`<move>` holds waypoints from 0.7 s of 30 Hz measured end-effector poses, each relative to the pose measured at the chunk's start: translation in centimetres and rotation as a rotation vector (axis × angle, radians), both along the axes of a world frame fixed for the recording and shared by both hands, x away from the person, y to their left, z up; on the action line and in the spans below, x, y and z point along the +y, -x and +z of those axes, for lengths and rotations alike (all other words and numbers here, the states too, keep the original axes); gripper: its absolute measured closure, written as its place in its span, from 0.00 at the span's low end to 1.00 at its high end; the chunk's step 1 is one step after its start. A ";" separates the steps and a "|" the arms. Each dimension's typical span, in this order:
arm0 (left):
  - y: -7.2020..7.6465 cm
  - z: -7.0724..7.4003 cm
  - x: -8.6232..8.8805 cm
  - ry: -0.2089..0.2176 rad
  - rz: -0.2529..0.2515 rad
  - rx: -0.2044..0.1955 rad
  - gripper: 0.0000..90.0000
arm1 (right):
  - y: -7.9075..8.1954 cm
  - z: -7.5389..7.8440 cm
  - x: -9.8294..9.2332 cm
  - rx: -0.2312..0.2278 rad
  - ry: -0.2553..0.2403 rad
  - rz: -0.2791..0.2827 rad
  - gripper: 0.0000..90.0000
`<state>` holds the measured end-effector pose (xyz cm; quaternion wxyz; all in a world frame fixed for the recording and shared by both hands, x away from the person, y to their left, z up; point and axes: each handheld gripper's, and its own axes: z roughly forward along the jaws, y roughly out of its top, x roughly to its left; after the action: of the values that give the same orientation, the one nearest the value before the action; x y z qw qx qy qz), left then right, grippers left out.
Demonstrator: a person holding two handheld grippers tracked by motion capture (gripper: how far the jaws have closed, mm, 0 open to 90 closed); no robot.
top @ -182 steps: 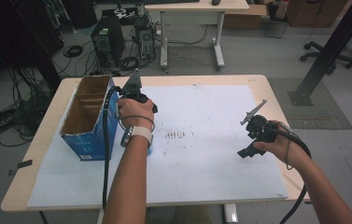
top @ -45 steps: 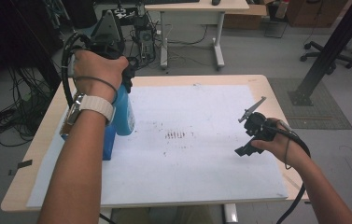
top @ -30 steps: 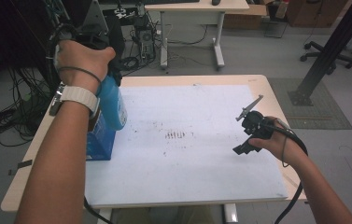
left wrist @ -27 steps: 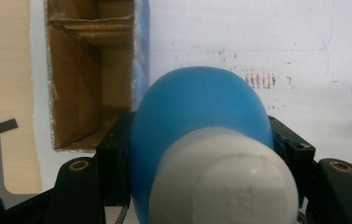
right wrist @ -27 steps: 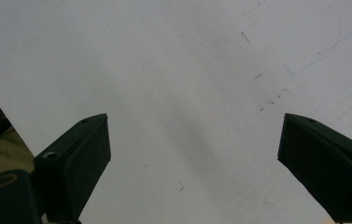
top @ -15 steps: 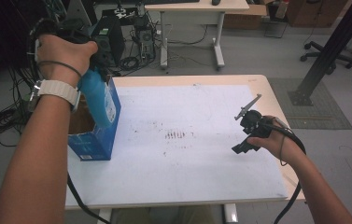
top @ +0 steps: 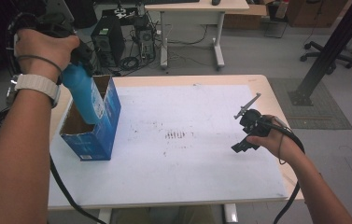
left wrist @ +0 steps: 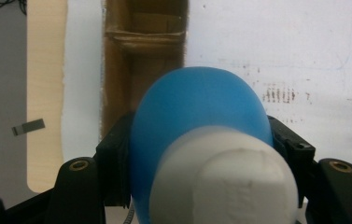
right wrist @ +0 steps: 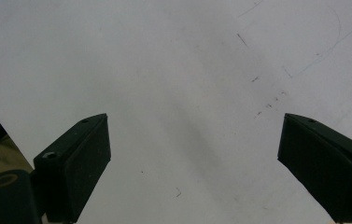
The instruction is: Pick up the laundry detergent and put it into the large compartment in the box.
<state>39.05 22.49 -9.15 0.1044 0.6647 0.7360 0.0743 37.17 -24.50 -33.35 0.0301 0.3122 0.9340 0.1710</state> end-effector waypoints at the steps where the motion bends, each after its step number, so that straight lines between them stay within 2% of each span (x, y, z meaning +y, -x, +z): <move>1: 0.0 0.0 0.2 -0.002 0.004 -0.003 0.42 | 0.0 0.0 0.0 0.001 0.002 0.001 0.11; 21: -0.7 -0.6 2.5 -0.032 -0.022 -0.007 0.42 | -0.2 0.0 0.0 0.004 0.007 -0.015 0.11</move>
<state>39.73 24.97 -9.76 0.0973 0.6740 0.7271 0.0874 37.34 -24.53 -33.32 0.0308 0.3196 0.9323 0.1668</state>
